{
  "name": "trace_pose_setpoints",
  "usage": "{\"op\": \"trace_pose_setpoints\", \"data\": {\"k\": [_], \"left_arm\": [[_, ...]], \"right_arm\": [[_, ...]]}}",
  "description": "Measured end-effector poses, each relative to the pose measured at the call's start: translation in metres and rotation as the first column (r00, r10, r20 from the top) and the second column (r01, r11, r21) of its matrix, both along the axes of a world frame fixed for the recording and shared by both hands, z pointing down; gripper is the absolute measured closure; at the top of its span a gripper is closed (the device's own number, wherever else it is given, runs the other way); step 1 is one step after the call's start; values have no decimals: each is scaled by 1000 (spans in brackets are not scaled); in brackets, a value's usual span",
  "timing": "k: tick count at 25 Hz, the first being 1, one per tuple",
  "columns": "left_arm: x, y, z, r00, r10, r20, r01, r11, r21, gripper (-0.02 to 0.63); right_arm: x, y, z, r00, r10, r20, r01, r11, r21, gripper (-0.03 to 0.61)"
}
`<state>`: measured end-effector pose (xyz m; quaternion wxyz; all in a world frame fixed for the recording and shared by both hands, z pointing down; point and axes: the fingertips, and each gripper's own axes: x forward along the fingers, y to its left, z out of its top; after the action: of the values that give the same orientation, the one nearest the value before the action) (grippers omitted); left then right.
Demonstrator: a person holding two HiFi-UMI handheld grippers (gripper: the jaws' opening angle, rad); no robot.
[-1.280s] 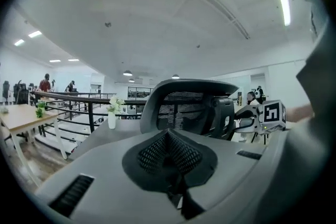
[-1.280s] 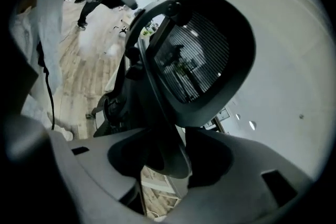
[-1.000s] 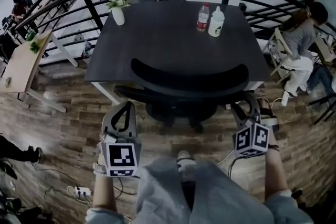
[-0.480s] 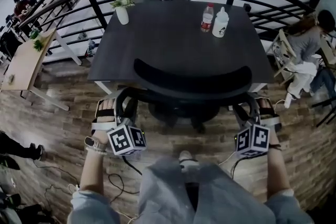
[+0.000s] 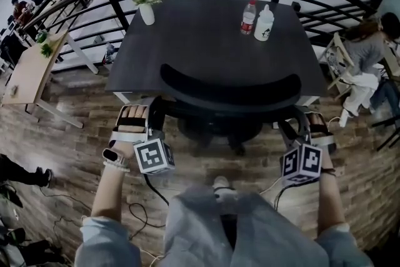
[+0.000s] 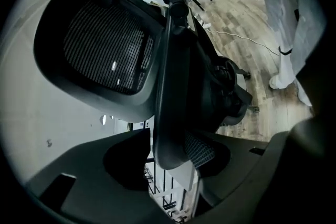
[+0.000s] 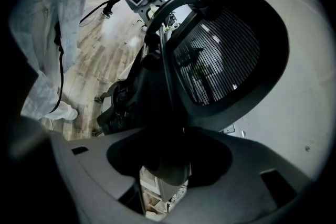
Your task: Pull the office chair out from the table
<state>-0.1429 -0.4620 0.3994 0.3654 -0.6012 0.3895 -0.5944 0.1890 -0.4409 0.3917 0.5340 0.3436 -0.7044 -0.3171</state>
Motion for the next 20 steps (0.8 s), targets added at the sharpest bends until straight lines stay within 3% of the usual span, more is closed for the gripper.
{"op": "trace_pose_setpoints", "data": {"k": [4, 20], "left_arm": [[-2, -8, 8, 999, -1, 35, 1, 1000, 1, 405], [1, 2, 6, 998, 30, -47, -28, 999, 45, 407]], "right_arm": [[0, -1, 0, 1000, -2, -5, 2, 1000, 9, 388], [0, 9, 1, 997, 81, -3, -81, 997, 16, 396]]}}
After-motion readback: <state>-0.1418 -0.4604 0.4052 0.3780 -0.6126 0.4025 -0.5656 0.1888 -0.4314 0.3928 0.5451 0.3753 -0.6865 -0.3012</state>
